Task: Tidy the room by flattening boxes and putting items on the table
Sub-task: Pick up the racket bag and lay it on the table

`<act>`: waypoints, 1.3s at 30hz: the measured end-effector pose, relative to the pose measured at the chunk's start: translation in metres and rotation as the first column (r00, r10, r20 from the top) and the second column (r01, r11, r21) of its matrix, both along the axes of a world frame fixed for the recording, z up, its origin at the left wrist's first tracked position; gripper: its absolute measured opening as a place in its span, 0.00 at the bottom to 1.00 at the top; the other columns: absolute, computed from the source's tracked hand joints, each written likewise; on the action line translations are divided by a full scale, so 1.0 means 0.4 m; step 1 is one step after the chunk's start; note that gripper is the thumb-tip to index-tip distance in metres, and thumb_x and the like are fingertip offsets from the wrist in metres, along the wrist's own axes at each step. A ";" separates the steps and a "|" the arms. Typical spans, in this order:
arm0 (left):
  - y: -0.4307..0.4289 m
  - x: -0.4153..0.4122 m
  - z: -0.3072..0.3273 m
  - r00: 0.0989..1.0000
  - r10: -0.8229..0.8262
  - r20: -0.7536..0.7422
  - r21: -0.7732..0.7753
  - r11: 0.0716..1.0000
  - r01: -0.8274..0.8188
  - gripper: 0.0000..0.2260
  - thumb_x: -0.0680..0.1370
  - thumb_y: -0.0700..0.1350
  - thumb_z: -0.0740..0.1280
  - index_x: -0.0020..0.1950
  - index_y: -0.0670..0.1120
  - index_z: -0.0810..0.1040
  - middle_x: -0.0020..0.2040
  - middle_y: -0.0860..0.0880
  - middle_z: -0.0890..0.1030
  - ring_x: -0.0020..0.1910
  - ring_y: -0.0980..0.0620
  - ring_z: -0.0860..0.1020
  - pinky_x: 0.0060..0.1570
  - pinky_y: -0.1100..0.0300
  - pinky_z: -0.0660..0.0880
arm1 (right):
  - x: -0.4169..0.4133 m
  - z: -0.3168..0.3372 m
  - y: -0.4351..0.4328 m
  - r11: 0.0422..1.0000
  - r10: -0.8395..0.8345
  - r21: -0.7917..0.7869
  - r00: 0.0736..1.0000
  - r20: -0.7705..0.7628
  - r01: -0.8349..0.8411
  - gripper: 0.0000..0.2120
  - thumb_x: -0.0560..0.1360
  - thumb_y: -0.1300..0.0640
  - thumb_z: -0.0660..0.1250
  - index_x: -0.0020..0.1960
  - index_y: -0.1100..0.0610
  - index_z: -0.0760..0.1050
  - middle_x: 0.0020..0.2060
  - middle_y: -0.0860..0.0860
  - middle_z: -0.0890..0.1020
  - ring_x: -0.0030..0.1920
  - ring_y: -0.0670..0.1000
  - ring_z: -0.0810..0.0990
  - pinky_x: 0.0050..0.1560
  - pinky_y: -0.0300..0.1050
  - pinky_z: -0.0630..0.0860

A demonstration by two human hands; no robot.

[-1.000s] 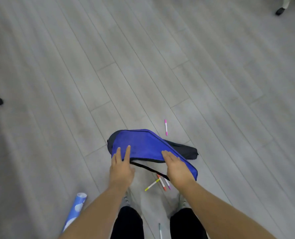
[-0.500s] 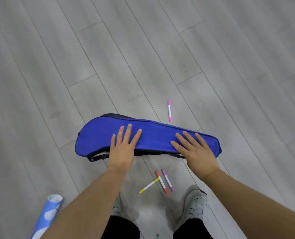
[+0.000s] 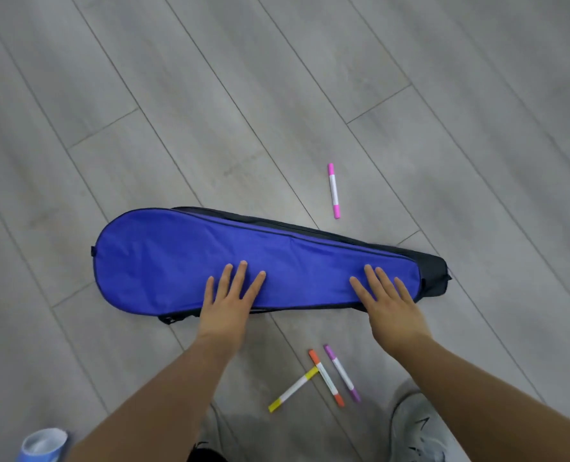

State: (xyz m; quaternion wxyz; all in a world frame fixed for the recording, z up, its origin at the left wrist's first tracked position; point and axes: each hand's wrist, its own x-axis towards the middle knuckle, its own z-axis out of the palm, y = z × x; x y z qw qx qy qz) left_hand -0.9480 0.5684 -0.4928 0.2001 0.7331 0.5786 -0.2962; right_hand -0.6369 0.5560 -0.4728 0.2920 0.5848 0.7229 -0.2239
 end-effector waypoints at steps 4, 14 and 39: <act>0.005 -0.033 -0.046 1.000 0.017 -0.018 0.028 0.999 -0.016 0.47 0.77 0.39 0.64 0.75 0.62 0.27 0.76 0.51 0.26 0.77 0.41 0.32 0.76 0.41 0.42 | -0.012 -0.074 -0.027 0.999 0.020 0.035 1.000 -0.005 -0.020 0.42 0.78 0.56 0.61 0.76 0.47 0.31 0.77 0.52 0.33 0.78 0.55 0.36 0.76 0.58 0.43; 0.090 -0.023 -0.106 0.998 -0.051 0.025 0.138 0.989 0.047 0.42 0.73 0.37 0.70 0.80 0.55 0.51 0.81 0.49 0.48 0.78 0.38 0.51 0.72 0.46 0.62 | -0.034 -0.119 0.050 0.997 0.054 0.043 0.995 0.082 -0.057 0.44 0.76 0.62 0.63 0.79 0.53 0.35 0.78 0.57 0.39 0.77 0.62 0.44 0.73 0.57 0.56; -0.061 -0.149 1.066 0.939 0.228 0.256 0.250 0.923 -0.292 0.28 0.53 0.43 0.80 0.52 0.49 0.78 0.38 0.52 0.77 0.33 0.49 0.78 0.35 0.55 0.74 | -0.375 1.054 0.205 0.970 0.239 0.017 0.944 -0.228 -0.241 0.12 0.77 0.62 0.56 0.58 0.53 0.70 0.52 0.52 0.79 0.51 0.57 0.79 0.44 0.48 0.69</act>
